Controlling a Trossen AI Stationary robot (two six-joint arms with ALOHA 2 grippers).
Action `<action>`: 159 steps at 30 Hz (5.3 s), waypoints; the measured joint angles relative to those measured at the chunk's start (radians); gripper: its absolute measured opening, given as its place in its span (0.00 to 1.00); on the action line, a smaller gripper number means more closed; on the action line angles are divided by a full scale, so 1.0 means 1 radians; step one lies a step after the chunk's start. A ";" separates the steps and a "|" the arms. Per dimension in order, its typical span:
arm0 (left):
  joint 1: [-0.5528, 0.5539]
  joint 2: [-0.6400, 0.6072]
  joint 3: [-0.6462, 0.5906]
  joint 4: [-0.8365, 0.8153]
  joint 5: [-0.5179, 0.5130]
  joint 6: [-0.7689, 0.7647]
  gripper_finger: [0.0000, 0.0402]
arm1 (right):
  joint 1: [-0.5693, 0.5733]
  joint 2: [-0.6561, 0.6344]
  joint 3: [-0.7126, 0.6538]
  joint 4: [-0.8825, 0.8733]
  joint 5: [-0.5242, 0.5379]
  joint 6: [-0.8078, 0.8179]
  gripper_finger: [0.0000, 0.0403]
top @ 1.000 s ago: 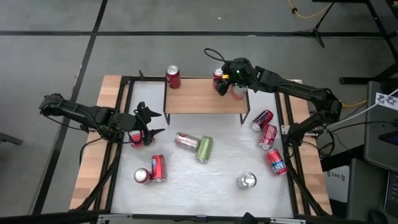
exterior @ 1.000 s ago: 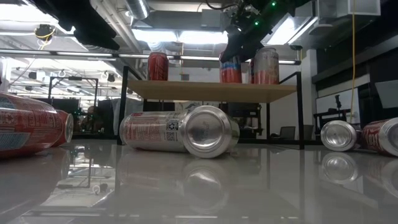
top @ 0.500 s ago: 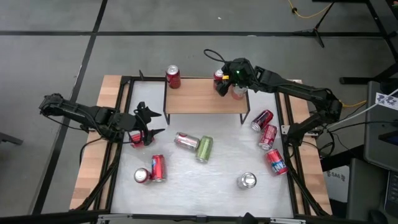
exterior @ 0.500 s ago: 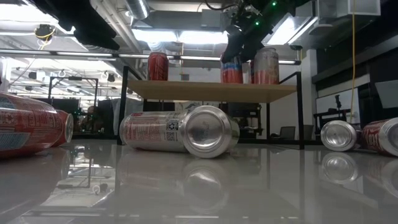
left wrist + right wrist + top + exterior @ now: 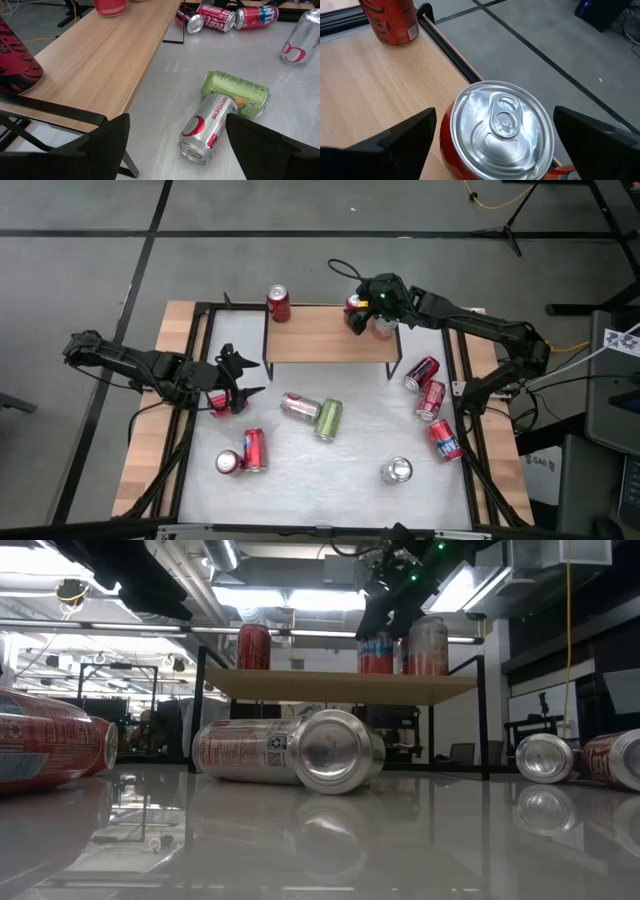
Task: Place canned beverage on shelf
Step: Put the orange soda can on the shelf aligned with the other orange soda can
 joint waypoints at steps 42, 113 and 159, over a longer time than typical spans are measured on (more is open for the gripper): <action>0.000 0.000 0.000 0.000 0.000 0.000 0.80 | -0.385 -0.102 0.018 0.083 -0.092 0.000 0.97; 0.000 0.000 0.000 0.003 0.000 -0.003 0.80 | 0.040 -0.190 0.016 0.013 -0.065 -0.190 0.97; 0.000 0.000 0.000 0.005 0.000 -0.003 0.80 | 0.039 -0.066 0.017 -0.023 0.221 -0.238 0.97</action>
